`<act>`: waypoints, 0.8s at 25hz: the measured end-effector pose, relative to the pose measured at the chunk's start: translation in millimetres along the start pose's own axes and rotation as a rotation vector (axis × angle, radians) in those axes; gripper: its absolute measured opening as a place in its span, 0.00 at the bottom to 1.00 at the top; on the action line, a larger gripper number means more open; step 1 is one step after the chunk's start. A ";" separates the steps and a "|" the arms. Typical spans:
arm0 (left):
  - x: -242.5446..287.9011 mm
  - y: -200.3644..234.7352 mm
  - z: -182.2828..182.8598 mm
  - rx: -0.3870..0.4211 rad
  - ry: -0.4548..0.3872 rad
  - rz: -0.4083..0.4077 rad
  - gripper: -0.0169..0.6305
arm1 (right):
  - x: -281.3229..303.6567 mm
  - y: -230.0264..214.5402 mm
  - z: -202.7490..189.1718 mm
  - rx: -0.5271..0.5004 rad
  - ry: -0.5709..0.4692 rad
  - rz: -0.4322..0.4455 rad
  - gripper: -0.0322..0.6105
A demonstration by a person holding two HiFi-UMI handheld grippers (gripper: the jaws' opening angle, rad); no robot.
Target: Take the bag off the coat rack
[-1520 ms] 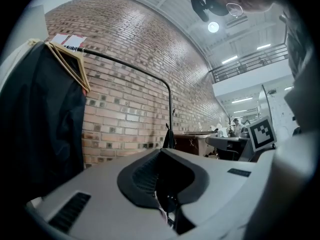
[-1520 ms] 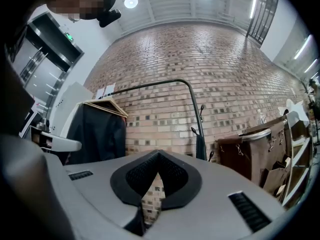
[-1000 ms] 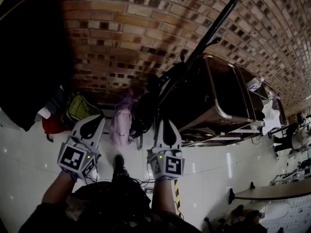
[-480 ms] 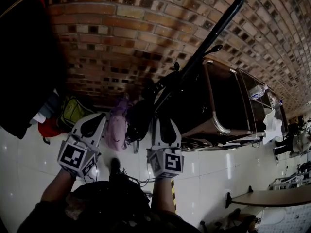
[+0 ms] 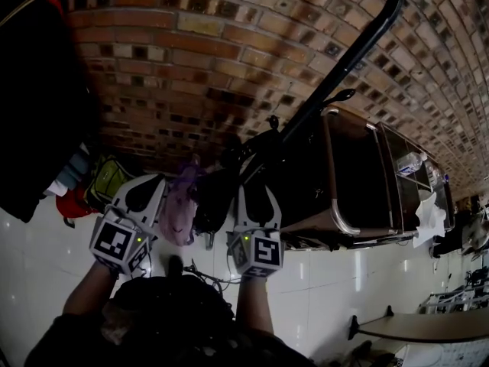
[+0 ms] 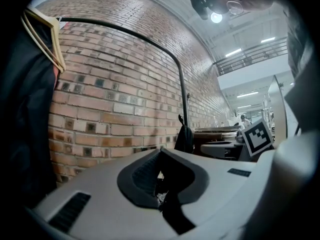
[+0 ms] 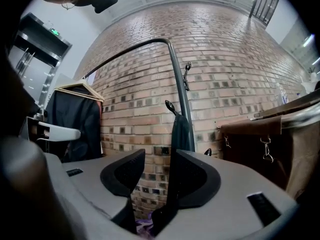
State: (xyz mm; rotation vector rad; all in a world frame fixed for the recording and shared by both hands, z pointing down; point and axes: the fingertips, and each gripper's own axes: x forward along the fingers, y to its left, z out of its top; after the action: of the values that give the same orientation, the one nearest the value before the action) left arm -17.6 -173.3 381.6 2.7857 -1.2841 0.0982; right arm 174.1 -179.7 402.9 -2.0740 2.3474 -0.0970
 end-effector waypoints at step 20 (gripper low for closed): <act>60.9 4.1 15.4 0.018 -0.011 0.002 0.08 | 76.7 -43.6 -13.1 -0.004 0.072 0.016 0.46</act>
State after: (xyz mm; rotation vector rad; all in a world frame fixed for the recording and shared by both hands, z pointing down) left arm 19.2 -223.4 371.9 2.8043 -1.2951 0.0952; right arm 207.2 -260.5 420.9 -2.0874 2.4059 -0.1705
